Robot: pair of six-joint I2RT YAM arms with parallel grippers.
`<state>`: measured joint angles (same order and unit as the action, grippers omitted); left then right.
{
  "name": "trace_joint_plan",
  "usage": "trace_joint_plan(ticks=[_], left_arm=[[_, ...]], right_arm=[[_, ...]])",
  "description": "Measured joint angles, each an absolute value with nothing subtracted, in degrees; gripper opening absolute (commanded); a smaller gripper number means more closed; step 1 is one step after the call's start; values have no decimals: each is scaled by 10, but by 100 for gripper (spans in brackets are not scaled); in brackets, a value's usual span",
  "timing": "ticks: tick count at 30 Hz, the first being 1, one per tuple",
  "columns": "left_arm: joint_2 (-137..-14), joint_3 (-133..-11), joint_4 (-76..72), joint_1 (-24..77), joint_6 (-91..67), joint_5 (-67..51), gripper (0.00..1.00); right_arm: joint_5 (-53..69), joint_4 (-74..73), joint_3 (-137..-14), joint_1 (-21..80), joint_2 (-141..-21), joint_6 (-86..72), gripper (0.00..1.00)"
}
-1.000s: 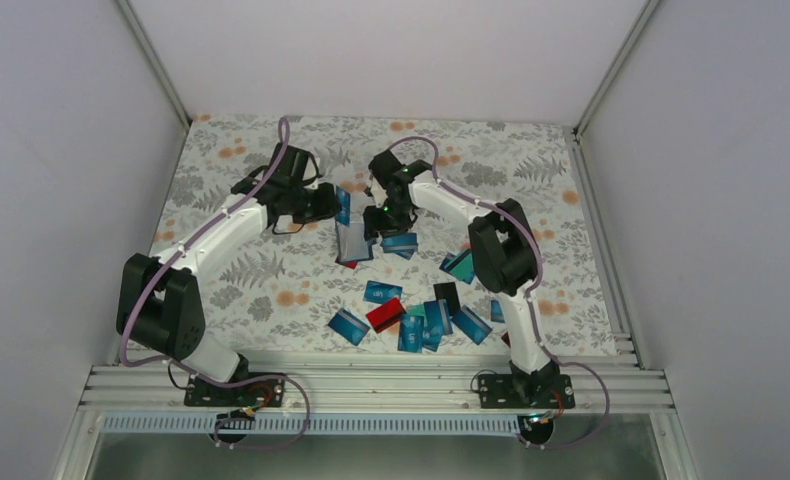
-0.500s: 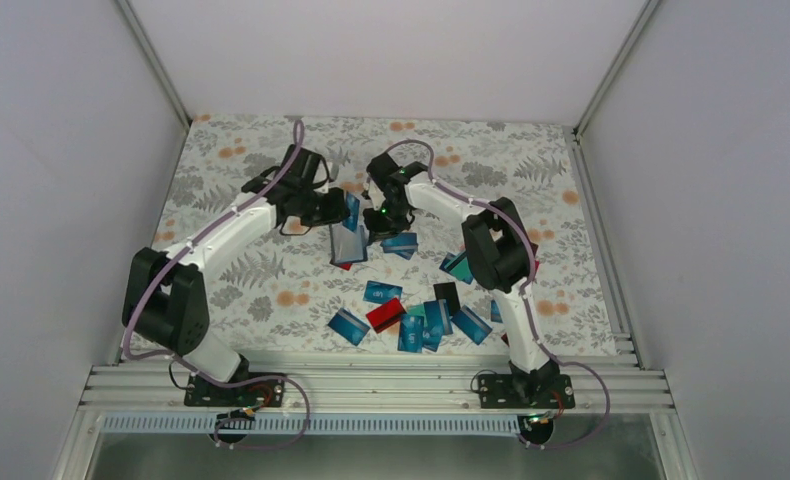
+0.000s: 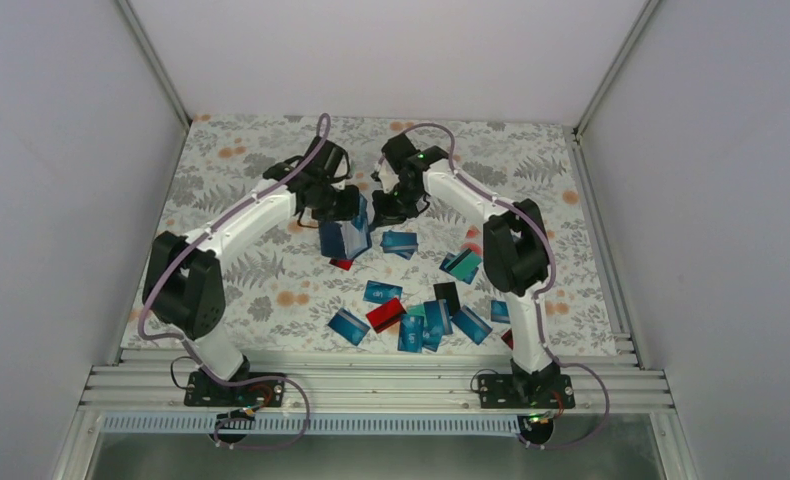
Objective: Put the credit cards into the card holder
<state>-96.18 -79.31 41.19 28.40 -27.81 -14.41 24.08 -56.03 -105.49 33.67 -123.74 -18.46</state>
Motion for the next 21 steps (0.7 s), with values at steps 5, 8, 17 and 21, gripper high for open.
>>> trace_joint_plan(ticks=[5,8,17,21], left_arm=[[-991,-796,434,291,-291,-122,2],[-1015,-800,448,291,-300,-109,2],[-1042,-812,462,291,-322,-99,2],[-1053,-817,460,291,-333,-112,2]], right_arm=[[245,-570,-1060,336,-1233,-184,4],[247,-575,-1060,336,-1233,-183,4],[255,-580,-1060,336,-1233,-179,4],[256,-581,-1060,336,-1233,-178,4]])
